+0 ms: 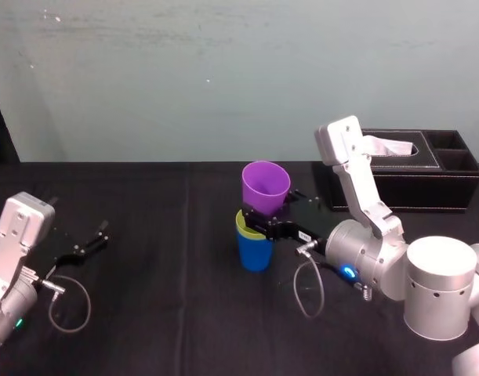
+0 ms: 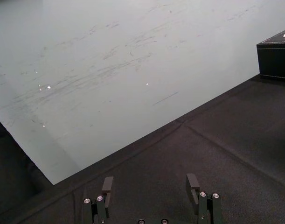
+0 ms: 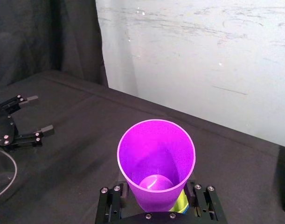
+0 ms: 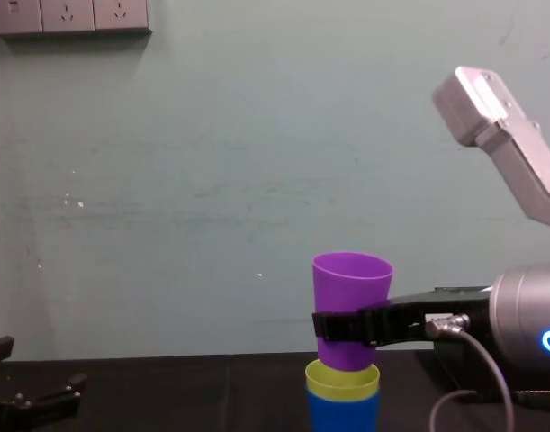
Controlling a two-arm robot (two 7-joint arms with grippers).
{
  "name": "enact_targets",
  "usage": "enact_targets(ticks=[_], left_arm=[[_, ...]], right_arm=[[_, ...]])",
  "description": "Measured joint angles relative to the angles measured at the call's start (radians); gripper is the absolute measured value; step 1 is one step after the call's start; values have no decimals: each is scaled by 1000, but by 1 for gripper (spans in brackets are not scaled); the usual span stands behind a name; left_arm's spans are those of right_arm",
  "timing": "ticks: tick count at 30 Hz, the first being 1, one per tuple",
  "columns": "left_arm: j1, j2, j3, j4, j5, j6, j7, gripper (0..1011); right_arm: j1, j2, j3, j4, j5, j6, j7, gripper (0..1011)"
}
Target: Stack the three plastic cups sequentially using one hand.
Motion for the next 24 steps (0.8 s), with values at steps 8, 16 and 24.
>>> enact_targets(ticks=[8,16,24], left_arm=[[0,0,0,0,0,0,0,1000],[0,0,0,0,0,0,0,1000],[0,0,0,0,0,0,0,1000]], right_arm=[[24,-9,-16,58,-5,-34,-3,698],[39,-14,-27,86,-16,-58,-6,698],[47,-23,-30,102,-21,-64,-9,698]])
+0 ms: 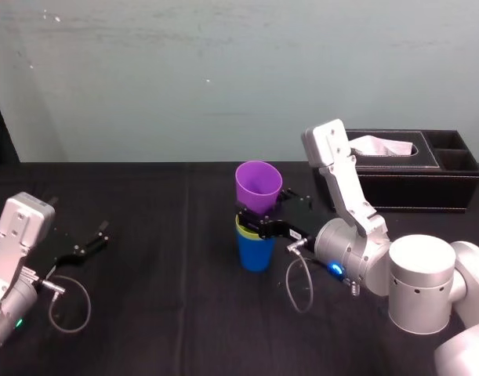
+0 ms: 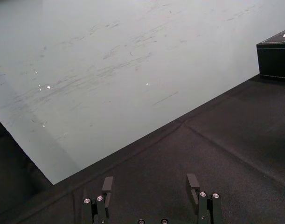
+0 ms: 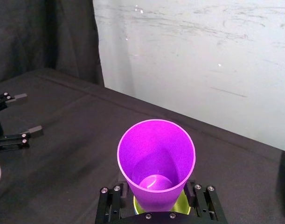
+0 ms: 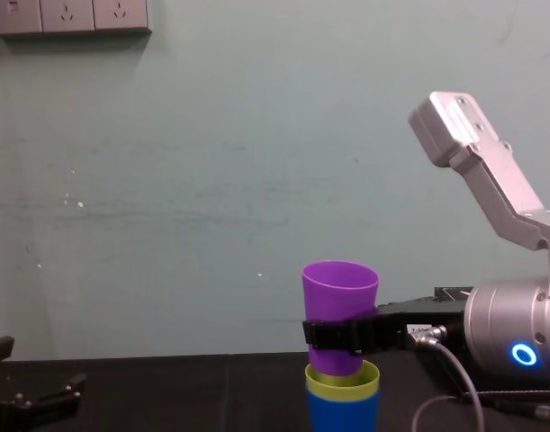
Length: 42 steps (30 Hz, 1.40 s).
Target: Stack the three plastic cups sequentially using one hand.
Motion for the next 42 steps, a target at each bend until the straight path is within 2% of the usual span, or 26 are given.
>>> enact_targets(ticks=[32,42], left_arm=[[0,0,0,0,0,0,0,1000],[0,0,0,0,0,0,0,1000]], right_arm=[[25,-24,4,83,-20,-6,-4,698],[24,-23,4,81,-19,-6,-3,698]])
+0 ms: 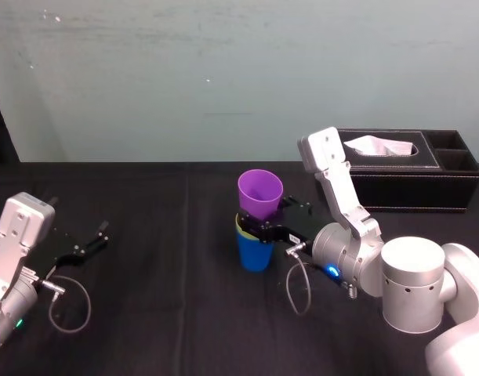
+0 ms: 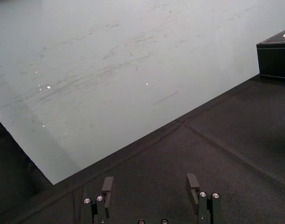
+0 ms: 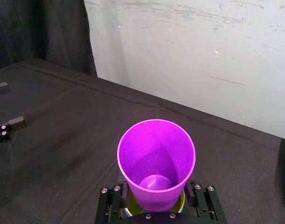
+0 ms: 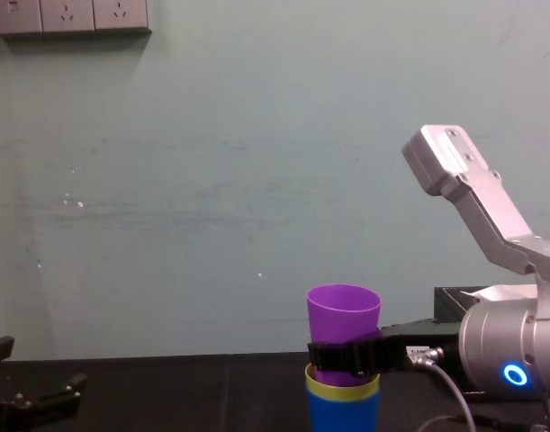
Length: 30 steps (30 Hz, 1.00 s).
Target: Stack the three plastic cups sequentially using one hand.
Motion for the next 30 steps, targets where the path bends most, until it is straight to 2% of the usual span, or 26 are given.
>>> enact_targets(ticks=[4,9,14,30], left_arm=[[0,0,0,0,0,0,0,1000],[0,0,0,0,0,0,0,1000],[0,0,0,0,0,0,0,1000],[0,0,0,0,0,0,0,1000]], right_arm=[[0,0,0,-1,0,0,0,739],[-1,1,0,-2,0,0,0,895],[-1,1,0,-3,0,0,0,997],[-2,1,0,-5,0,0,0,1003]])
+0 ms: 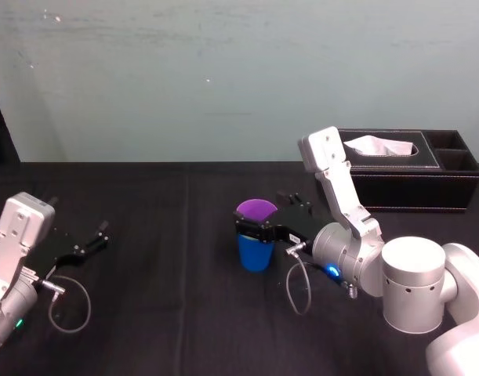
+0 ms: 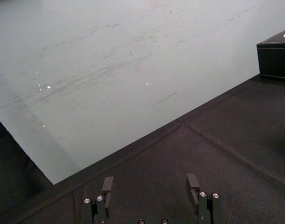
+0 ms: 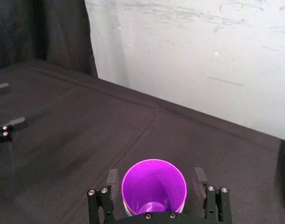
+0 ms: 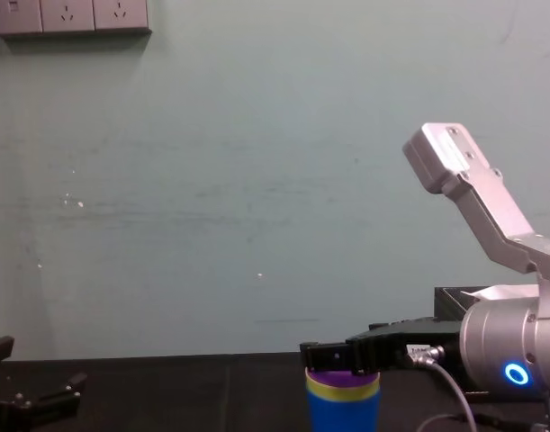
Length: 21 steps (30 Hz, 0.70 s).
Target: Stack the three plastic cups sequentially using one hand.
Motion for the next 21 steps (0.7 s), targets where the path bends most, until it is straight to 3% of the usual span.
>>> enact_targets(ticks=[7,16,21], left_arm=[[0,0,0,0,0,0,0,1000],[0,0,0,0,0,0,0,1000],[0,0,0,0,0,0,0,1000]], right_arm=[[-26,2,20,-21,7,-54,-4,1003],[-86,0,80,-61,41,-180,-37,1003],[-115,3,107,-79,51,-210,-59,1003]])
